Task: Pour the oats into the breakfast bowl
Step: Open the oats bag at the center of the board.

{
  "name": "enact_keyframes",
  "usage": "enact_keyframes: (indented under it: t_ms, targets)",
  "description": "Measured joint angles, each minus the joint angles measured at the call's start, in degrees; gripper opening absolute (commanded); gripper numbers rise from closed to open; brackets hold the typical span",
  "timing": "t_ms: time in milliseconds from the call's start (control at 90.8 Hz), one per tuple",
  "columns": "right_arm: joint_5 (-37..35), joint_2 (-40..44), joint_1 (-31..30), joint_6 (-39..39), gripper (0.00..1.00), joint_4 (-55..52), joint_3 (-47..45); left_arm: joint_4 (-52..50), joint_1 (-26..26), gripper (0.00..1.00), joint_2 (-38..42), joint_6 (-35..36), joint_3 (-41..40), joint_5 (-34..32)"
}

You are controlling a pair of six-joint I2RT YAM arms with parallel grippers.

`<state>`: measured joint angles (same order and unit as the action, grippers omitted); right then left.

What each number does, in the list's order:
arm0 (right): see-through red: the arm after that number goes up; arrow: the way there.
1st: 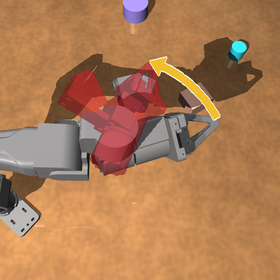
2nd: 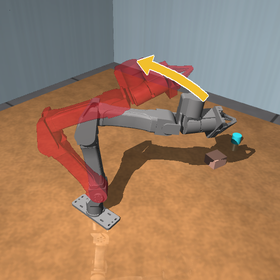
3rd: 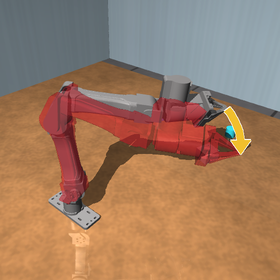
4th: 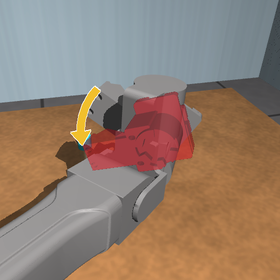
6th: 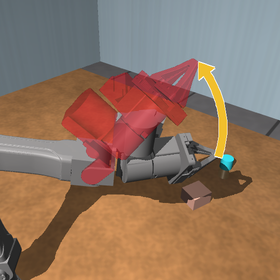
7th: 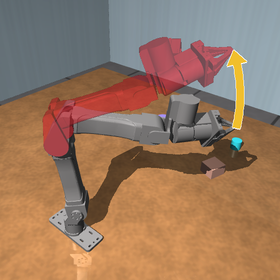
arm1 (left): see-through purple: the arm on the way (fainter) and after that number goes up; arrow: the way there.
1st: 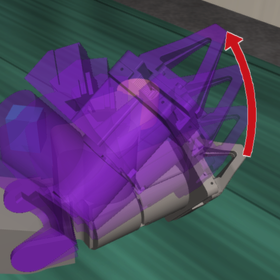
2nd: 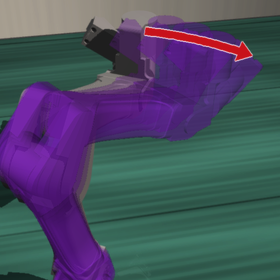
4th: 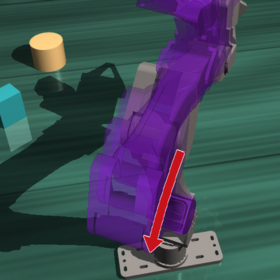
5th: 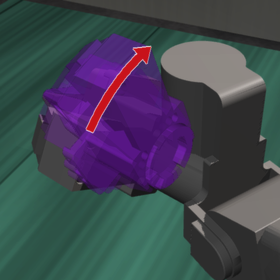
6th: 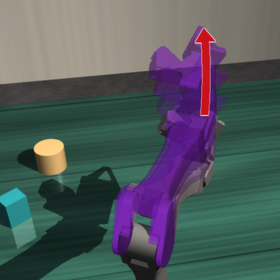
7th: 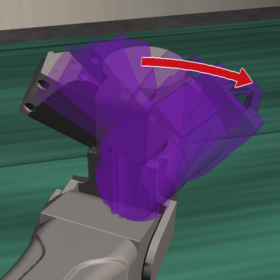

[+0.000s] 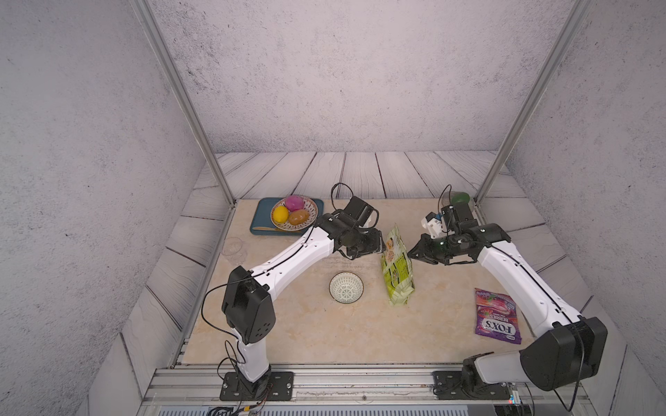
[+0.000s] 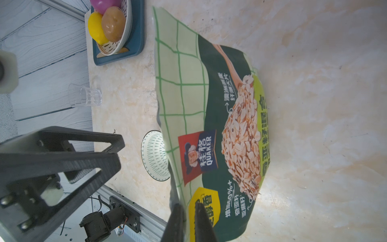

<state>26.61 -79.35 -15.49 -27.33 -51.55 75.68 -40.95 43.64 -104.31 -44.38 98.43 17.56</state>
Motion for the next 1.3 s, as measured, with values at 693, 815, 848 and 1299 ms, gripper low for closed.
enact_keyframes:
  t_ms: [693, 815, 848, 1299]
  targets:
    - [-6.3, -1.1, -4.2, 2.3, 0.0, -0.4, 0.0, 0.0, 0.0, 0.58, 0.0, -0.1, 0.7, 0.2]
    - [-4.9, -1.2, -4.2, 2.1, 0.0, -0.1, 0.0, 0.1, 0.0, 0.58, -1.0, -0.5, 2.5, 0.9]
    - [-4.3, -1.2, -4.2, 2.0, 0.0, 0.0, 0.0, 0.2, 0.0, 0.58, -1.3, -0.7, 2.8, 1.1]
    - [1.8, -0.9, -4.2, -4.6, 0.0, 6.4, -3.8, 2.7, 0.5, 0.52, -4.8, -2.4, 4.3, 6.0]
